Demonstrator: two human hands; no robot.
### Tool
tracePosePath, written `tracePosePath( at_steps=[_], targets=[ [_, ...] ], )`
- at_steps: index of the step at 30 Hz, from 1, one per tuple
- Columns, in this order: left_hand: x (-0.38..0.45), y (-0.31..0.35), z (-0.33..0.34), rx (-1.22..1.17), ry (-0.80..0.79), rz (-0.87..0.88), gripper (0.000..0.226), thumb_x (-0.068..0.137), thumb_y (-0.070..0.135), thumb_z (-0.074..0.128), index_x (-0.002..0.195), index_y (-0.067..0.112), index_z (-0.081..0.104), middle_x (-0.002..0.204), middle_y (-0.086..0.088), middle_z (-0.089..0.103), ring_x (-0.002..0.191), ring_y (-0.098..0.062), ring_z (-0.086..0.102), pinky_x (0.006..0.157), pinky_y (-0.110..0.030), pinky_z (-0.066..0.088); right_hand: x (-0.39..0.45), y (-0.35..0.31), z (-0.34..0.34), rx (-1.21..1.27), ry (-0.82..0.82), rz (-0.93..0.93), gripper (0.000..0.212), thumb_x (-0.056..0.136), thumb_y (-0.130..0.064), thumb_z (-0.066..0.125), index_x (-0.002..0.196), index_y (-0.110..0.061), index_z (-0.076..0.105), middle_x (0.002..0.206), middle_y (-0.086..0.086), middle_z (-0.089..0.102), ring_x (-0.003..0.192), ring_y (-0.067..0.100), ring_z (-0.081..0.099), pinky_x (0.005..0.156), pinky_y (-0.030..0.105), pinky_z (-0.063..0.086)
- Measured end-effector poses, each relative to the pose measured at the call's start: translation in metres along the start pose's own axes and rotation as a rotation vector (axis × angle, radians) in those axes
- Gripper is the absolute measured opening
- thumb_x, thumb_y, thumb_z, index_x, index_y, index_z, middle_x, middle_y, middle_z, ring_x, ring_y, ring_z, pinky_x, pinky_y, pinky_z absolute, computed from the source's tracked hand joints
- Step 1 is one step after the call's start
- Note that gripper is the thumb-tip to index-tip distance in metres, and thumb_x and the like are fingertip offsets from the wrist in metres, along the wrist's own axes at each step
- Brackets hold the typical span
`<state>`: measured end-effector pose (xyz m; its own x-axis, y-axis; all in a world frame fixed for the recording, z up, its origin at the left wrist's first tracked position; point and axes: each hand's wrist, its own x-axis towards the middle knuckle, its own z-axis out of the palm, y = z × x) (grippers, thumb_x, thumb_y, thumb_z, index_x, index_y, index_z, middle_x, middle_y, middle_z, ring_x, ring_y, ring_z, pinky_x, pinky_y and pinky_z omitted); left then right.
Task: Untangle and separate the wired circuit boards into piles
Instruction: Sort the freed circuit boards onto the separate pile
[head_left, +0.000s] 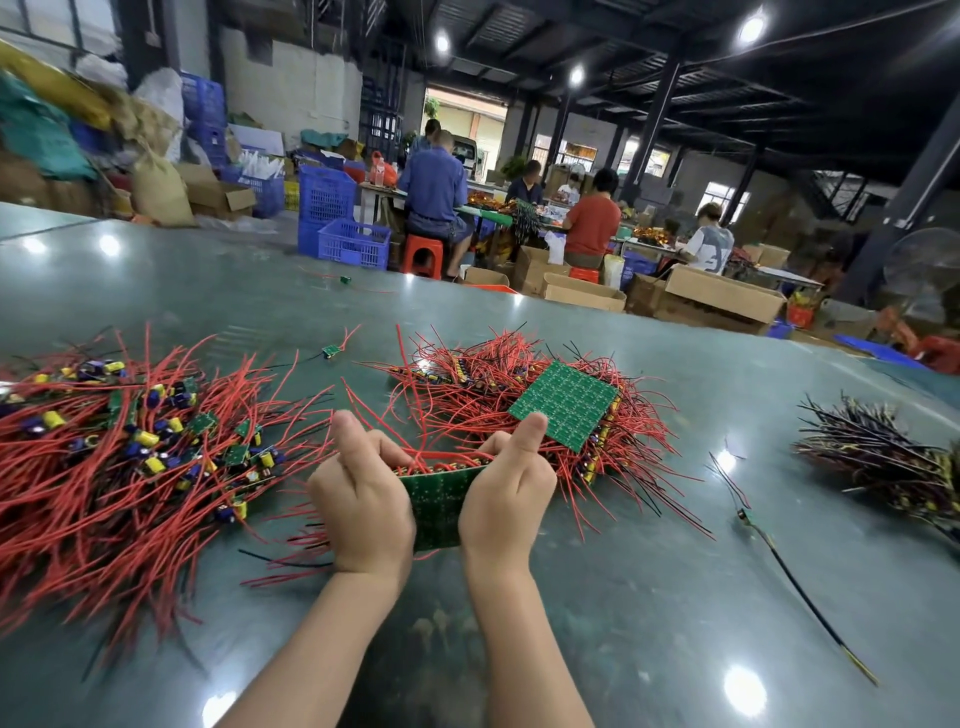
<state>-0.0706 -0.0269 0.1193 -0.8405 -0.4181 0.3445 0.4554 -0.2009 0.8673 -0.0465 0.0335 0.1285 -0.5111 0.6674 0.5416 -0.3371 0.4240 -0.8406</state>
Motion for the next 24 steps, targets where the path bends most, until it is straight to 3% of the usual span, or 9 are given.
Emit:
tracePosePath(
  at_steps=[3, 5, 7, 15, 18, 20, 22, 24],
  targets=[
    [0.005, 0.002, -0.002, -0.031, -0.056, -0.084, 0.068, 0.086, 0.055, 0.025, 0.034, 0.014, 0.043, 0.037, 0.001, 0.044, 0.042, -0.018, 0.038, 0.056, -0.034, 0.032, 0.001, -0.002, 0.0, -0.017, -0.071, 0.016, 0.066, 0.084, -0.064, 0.011, 0.04, -0.023, 0.037, 0.035, -0.007, 0.032, 0.039, 0.01, 0.028, 0.049, 0.027, 0.02],
    [0.007, 0.003, -0.003, -0.043, -0.078, -0.116, 0.068, 0.085, 0.053, 0.026, 0.039, 0.005, 0.041, 0.045, -0.014, 0.045, 0.043, -0.021, 0.036, 0.055, -0.033, 0.031, 0.001, -0.004, 0.0, -0.022, -0.1, 0.013, 0.066, 0.084, -0.064, 0.012, 0.042, -0.019, 0.033, 0.036, -0.007, 0.031, 0.04, 0.009, 0.027, 0.049, 0.029, 0.02],
    [0.008, 0.004, -0.004, -0.044, -0.096, -0.132, 0.069, 0.085, 0.053, 0.027, 0.042, 0.001, 0.04, 0.049, -0.015, 0.045, 0.044, -0.021, 0.035, 0.055, -0.033, 0.031, 0.001, -0.005, -0.001, -0.03, -0.128, 0.008, 0.064, 0.084, -0.065, 0.013, 0.042, -0.018, 0.029, 0.035, -0.007, 0.03, 0.04, 0.01, 0.026, 0.048, 0.029, 0.019],
    [0.006, 0.004, -0.004, -0.072, -0.117, -0.16, 0.061, 0.083, 0.049, 0.034, 0.04, 0.006, 0.04, 0.045, -0.01, 0.041, 0.045, -0.02, 0.036, 0.052, -0.03, 0.03, 0.003, -0.004, -0.005, -0.026, -0.152, 0.027, 0.063, 0.087, -0.061, 0.019, 0.045, -0.015, 0.029, 0.036, -0.007, 0.028, 0.04, 0.008, 0.024, 0.046, 0.025, 0.019],
    [0.009, -0.001, -0.003, -0.031, -0.141, -0.115, 0.065, 0.085, 0.051, 0.028, 0.033, 0.015, 0.041, 0.035, 0.005, 0.036, 0.041, -0.015, 0.033, 0.052, -0.03, 0.028, -0.003, -0.001, -0.004, -0.005, -0.12, 0.065, 0.066, 0.083, -0.067, 0.015, 0.044, -0.017, 0.033, 0.037, -0.007, 0.027, 0.043, 0.008, 0.023, 0.051, 0.033, 0.021],
    [0.015, -0.004, -0.001, 0.06, -0.152, -0.1, 0.071, 0.085, 0.056, 0.02, 0.033, 0.015, 0.044, 0.034, 0.003, 0.036, 0.045, -0.021, 0.034, 0.056, -0.033, 0.029, -0.005, 0.0, -0.003, 0.017, -0.123, 0.127, 0.067, 0.079, -0.074, 0.015, 0.045, -0.019, 0.035, 0.041, -0.008, 0.028, 0.046, 0.011, 0.026, 0.053, 0.033, 0.022],
    [0.027, -0.005, 0.0, 0.119, -0.153, -0.134, 0.076, 0.083, 0.064, 0.015, 0.034, 0.015, 0.046, 0.035, 0.001, 0.037, 0.047, -0.026, 0.037, 0.059, -0.035, 0.032, -0.001, -0.003, -0.006, -0.004, -0.217, 0.146, 0.066, 0.073, -0.079, 0.025, 0.05, -0.018, 0.036, 0.044, -0.009, 0.032, 0.05, 0.011, 0.029, 0.054, 0.031, 0.025],
    [0.039, -0.003, 0.003, 0.151, -0.171, -0.204, 0.082, 0.082, 0.069, 0.012, 0.035, 0.013, 0.049, 0.039, -0.004, 0.043, 0.052, -0.027, 0.044, 0.062, -0.038, 0.038, 0.007, -0.007, -0.013, -0.048, -0.372, 0.129, 0.054, 0.067, -0.074, 0.047, 0.053, -0.022, 0.045, 0.047, -0.011, 0.043, 0.052, 0.009, 0.039, 0.055, 0.029, 0.036]
  ],
)
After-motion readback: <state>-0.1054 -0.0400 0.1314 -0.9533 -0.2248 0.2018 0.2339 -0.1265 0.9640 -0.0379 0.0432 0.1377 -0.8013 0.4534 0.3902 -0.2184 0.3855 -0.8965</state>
